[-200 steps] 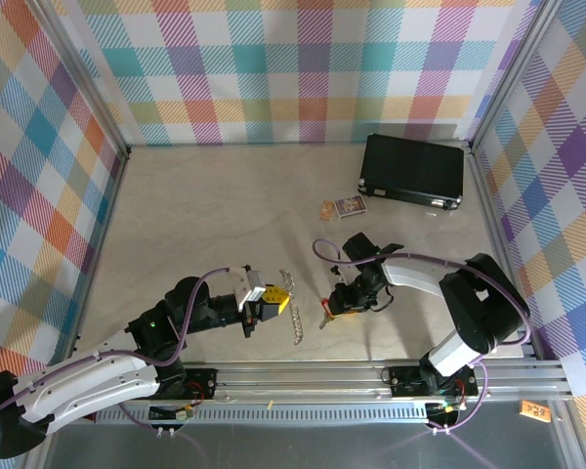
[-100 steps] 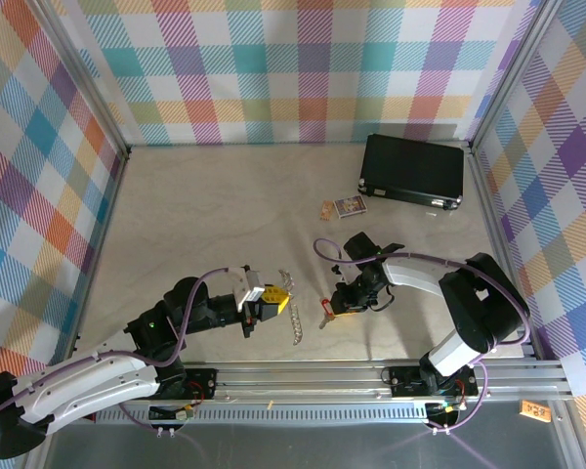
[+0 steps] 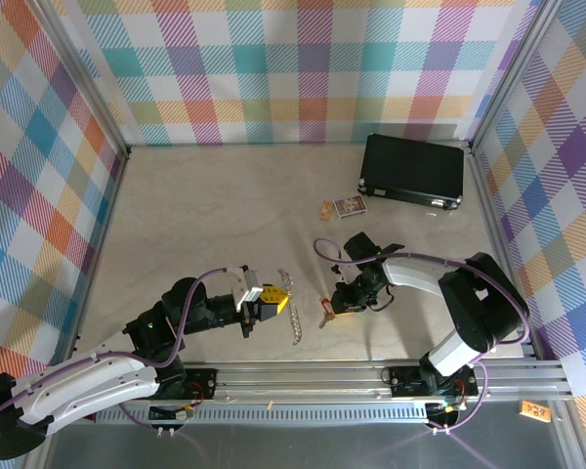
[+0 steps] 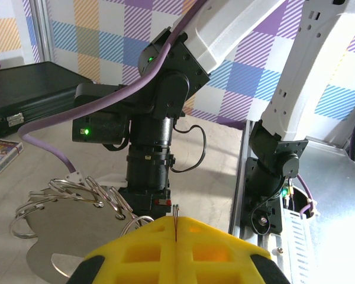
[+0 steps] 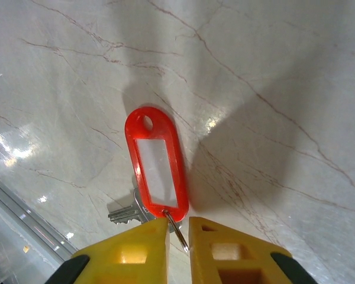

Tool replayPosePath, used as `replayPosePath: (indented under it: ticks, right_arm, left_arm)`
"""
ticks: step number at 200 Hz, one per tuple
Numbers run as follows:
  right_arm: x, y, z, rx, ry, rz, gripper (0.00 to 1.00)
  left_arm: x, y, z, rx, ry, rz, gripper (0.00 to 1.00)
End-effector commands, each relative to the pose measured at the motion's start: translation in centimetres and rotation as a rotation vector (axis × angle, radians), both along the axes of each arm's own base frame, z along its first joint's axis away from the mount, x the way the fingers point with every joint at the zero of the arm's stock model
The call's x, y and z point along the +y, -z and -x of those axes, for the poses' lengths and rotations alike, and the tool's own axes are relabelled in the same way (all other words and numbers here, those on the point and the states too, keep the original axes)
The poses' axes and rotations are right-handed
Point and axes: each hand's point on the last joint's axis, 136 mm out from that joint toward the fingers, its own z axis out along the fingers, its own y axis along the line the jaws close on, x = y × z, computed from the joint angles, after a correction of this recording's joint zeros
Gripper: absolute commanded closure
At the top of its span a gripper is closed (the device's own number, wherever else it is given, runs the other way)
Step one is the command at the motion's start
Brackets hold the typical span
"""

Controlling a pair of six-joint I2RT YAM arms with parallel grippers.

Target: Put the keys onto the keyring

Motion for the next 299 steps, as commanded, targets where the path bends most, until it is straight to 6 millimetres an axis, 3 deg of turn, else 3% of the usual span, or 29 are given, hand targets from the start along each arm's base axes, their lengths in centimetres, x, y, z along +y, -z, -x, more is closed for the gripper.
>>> replayPosePath:
  ticks: [1,102,172,198,227,261,299]
  right_arm:
    - [0.3,-0.1,0.1,0.019,-0.007,-0.025,0.85]
    - [0.4,-1.1,0.3,-0.009,-0.024,-0.051,0.96]
    - [0.8,-3.4,0.4,-0.1,-0.05,-0.132,1.0]
    - [1.6,-6.2,0.1,-0.251,-0.08,-0.219,1.0]
    - [2.7,-11.0,0.2,-0.495,-0.139,-0.343,1.0]
    - [3.7,-17.3,1.8,-0.776,-0.228,-0.537,1.0]
    - [4.8,-22.6,4.8,-0.995,-0.349,-0.757,1.0]
  left_arm:
    - [0.1,-1.2,0.6,-0.016,0.02,0.037,1.0]
    - [0.1,-1.2,0.6,-0.011,0.018,0.038,1.0]
    - [0.1,-1.5,0.6,-0.012,0.021,0.045,1.0]
    - [0.1,-1.8,0.7,-0.015,0.021,0.046,1.0]
    - [0.0,-2.1,0.6,-0.018,0.024,0.047,1.0]
    - [-0.2,-2.6,0.7,-0.019,0.036,0.046,1.0]
    - [-0.2,-3.5,1.1,-0.032,0.055,0.053,1.0]
